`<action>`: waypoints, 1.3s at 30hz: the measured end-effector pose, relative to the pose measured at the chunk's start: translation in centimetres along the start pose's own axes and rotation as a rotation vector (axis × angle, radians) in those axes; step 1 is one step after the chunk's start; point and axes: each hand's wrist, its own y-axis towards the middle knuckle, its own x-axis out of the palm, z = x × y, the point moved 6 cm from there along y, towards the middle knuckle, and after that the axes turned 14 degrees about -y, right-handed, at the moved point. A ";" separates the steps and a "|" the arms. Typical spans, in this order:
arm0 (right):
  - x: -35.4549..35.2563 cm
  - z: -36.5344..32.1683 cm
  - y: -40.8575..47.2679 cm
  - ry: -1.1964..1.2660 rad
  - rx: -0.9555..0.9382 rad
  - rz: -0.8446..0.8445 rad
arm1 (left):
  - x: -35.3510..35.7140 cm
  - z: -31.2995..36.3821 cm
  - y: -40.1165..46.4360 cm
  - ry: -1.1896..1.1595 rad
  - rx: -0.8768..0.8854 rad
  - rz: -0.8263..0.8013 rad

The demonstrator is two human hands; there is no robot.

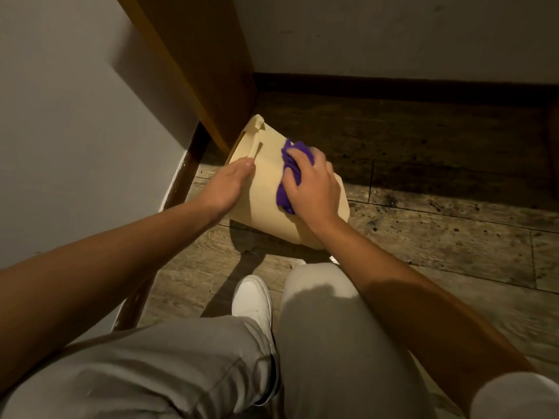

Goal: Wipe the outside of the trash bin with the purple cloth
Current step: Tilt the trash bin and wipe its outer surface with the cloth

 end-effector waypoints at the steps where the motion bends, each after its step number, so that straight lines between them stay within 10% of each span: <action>1: 0.4 1.3 -0.3 -0.039 0.030 -0.020 | -0.5 -0.2 0.1 -0.010 -0.002 0.035; 14: -0.4 13.9 -1.6 -0.120 0.435 -0.158 | 0.5 2.0 -0.2 -0.060 0.001 0.095; 21: -5.3 1.8 4.9 0.284 0.163 0.034 | 3.9 3.1 -0.7 0.003 0.013 -0.134; 26: -3.4 -3.5 3.4 0.121 -0.052 0.024 | 3.6 3.2 -0.3 -0.101 0.013 -0.065; 39: 1.0 15.2 -3.8 -0.266 0.391 -0.252 | 4.0 3.6 0.0 0.097 0.129 -0.029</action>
